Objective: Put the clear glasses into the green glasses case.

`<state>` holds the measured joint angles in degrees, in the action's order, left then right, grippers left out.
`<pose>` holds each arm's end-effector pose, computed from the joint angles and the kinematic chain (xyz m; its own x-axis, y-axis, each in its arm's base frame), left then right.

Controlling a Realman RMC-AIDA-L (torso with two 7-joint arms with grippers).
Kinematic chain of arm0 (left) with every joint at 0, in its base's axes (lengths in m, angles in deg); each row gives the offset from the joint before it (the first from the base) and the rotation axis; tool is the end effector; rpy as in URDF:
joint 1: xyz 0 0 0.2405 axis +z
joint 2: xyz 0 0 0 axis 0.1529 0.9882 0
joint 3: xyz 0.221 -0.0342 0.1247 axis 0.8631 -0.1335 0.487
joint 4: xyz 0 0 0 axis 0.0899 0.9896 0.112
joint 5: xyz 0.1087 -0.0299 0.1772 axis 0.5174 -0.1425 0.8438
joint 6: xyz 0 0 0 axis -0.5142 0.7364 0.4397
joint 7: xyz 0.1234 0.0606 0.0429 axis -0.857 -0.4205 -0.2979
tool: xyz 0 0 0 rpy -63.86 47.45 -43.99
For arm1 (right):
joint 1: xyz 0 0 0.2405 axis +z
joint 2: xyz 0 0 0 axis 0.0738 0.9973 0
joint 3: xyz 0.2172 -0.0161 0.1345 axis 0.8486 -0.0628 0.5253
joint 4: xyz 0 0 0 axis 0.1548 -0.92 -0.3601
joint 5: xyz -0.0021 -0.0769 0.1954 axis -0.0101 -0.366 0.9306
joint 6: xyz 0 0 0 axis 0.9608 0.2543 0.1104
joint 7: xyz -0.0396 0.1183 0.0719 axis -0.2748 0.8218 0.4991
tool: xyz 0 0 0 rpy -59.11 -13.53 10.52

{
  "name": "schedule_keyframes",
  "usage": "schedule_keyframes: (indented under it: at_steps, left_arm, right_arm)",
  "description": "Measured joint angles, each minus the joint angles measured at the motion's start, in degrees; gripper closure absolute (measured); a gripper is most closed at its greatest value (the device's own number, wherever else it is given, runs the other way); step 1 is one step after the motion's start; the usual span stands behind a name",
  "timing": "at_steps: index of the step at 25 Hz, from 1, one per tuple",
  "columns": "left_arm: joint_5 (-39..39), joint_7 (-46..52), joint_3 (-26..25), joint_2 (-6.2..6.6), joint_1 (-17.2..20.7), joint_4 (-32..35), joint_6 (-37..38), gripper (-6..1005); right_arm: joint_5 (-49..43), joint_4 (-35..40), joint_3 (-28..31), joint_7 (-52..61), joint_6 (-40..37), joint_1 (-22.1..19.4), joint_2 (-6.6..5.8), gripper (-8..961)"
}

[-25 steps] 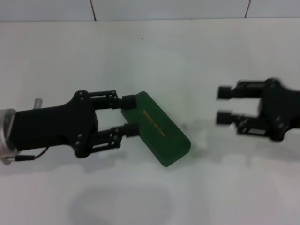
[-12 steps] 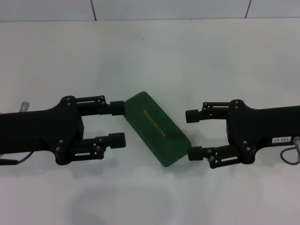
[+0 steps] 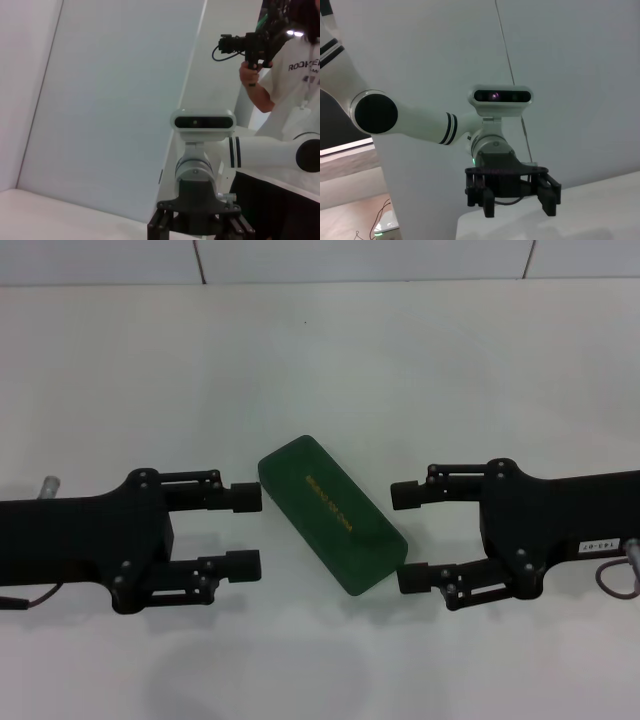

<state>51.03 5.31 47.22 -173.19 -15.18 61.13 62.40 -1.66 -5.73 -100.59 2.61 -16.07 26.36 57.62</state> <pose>-0.2521 0.2624 0.0322 0.6925 0.2465 0.6780 0.2049 -0.9683 0.1428 0.1860 0.2864 -0.0032 0.7958 -0.1707 -0.5810 -0.1312 -0.9853 0.1097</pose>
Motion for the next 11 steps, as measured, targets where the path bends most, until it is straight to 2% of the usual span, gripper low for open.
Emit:
schedule_keyframes:
  at_steps: [11]
  left_arm:
    - [0.17, 0.02, -0.27, 0.27, 0.75, -0.01, -0.12, 335]
  right_arm:
    - [0.77, 0.00, 0.36, -0.05, -1.33, -0.30, -0.13, 154]
